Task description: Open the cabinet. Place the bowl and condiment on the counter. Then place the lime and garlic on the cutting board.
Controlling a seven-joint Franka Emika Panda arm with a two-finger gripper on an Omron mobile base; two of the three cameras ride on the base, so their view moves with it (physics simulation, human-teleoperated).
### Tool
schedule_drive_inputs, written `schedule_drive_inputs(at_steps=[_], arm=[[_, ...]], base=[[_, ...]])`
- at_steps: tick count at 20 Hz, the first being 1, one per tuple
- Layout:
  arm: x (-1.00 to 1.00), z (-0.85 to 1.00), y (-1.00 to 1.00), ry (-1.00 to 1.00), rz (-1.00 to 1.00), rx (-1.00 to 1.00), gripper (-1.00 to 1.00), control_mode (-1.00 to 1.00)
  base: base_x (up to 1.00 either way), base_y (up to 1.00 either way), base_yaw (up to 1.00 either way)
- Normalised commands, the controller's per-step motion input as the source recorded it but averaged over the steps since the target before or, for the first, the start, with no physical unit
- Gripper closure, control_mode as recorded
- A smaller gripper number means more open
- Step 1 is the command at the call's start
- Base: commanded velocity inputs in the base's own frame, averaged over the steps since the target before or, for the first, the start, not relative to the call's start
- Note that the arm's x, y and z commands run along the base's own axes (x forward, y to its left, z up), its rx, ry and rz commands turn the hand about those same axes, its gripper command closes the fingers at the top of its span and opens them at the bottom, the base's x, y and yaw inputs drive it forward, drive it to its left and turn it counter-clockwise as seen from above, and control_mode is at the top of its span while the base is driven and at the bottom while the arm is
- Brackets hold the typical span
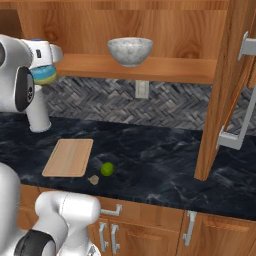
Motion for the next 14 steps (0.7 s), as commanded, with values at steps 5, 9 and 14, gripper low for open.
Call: schedule_drive_inputs(at_steps=[5,9,14], arm=[[-0.17,-0.56,-0.04,0.00,0.05,0.03,1.00,-1.00],[0.00,-0.56,-0.02,0.00,0.08,0.04,1.00,-1.00],[0.00,-0.38,0.00,0.00,0.09,0.02,1.00,-1.00]], base=[[0.00,0.00,0.00],[0.00,0.00,0.00],[0.00,0.00,0.00]])
